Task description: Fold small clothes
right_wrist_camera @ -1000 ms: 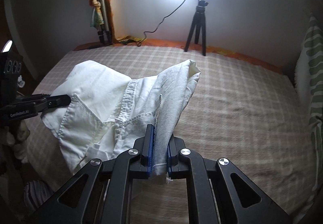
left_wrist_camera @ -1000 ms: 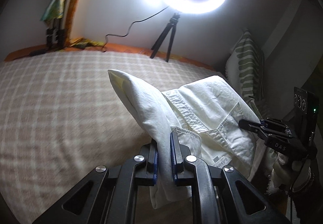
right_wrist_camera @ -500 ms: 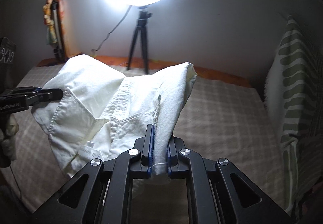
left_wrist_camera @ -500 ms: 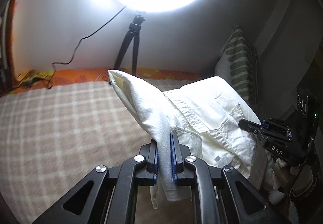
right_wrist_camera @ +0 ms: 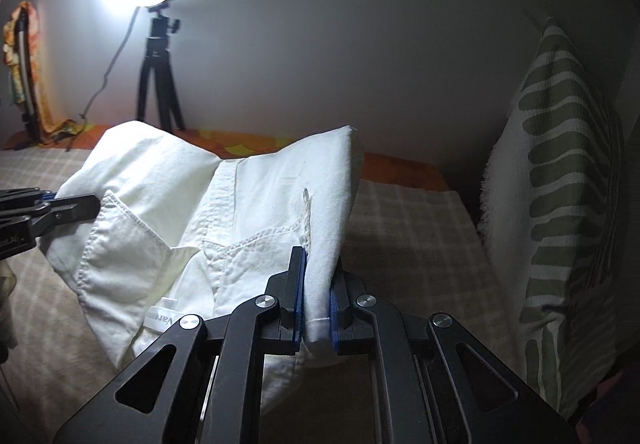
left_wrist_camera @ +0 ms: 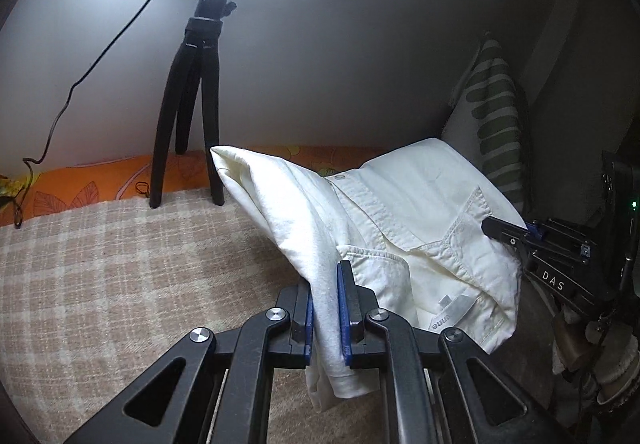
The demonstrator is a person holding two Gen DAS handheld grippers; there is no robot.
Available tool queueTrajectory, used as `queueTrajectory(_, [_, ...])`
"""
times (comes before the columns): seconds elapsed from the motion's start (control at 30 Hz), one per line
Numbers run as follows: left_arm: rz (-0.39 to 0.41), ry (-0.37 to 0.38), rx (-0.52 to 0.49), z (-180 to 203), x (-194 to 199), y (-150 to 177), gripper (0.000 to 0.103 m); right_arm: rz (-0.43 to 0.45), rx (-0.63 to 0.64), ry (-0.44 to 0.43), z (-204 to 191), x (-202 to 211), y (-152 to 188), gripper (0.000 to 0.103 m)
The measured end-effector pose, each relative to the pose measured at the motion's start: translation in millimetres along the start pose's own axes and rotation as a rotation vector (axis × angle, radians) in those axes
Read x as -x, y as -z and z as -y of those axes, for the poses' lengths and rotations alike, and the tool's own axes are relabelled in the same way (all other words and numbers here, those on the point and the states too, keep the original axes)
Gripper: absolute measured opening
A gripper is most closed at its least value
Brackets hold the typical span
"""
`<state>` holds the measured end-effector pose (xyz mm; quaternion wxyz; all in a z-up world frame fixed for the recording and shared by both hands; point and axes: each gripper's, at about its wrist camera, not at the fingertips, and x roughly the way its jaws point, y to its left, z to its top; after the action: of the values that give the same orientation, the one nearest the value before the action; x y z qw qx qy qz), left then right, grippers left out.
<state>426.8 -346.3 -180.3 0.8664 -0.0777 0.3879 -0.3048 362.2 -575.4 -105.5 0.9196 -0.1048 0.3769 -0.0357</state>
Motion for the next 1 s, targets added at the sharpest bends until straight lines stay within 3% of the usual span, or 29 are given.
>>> queueTrajectory(0.2, [-0.035,-0.038,-0.014,3,-29,14,0.008,-0.041,-0.014,0.028,10,-30,12,0.008])
queueTrajectory(0.47, [-0.067,-0.086,-0.043,6,-30,19,0.010,-0.079,-0.065,0.013,23,-44,18,0.008])
queueTrajectory(0.67, [-0.080,-0.109,-0.064,15,-31,19,0.014,-0.111,-0.065,0.057,25,-51,18,0.008])
queueTrajectory(0.7, [-0.079,-0.114,-0.072,17,-30,19,0.016,-0.109,-0.072,0.065,28,-49,18,0.008])
queueTrajectory(0.77, [-0.086,-0.123,-0.076,20,-32,17,0.033,-0.118,-0.096,0.069,33,-48,20,0.009])
queueTrajectory(0.83, [-0.084,-0.129,-0.068,18,-26,19,0.035,-0.117,-0.118,0.066,38,-43,21,0.009])
queueTrajectory(0.9, [-0.079,-0.136,-0.065,17,-20,20,0.044,-0.115,-0.135,0.054,42,-38,23,0.012])
queueTrajectory(0.93, [-0.080,-0.139,-0.063,17,-16,20,0.057,-0.113,-0.140,0.050,43,-36,23,0.019])
queueTrajectory(0.97, [-0.074,-0.146,-0.065,18,-12,21,0.063,-0.087,-0.142,0.027,43,-33,24,0.028])
queueTrajectory(1.0, [-0.068,-0.149,-0.072,20,-7,22,0.064,-0.077,-0.143,0.026,43,-28,25,0.031])
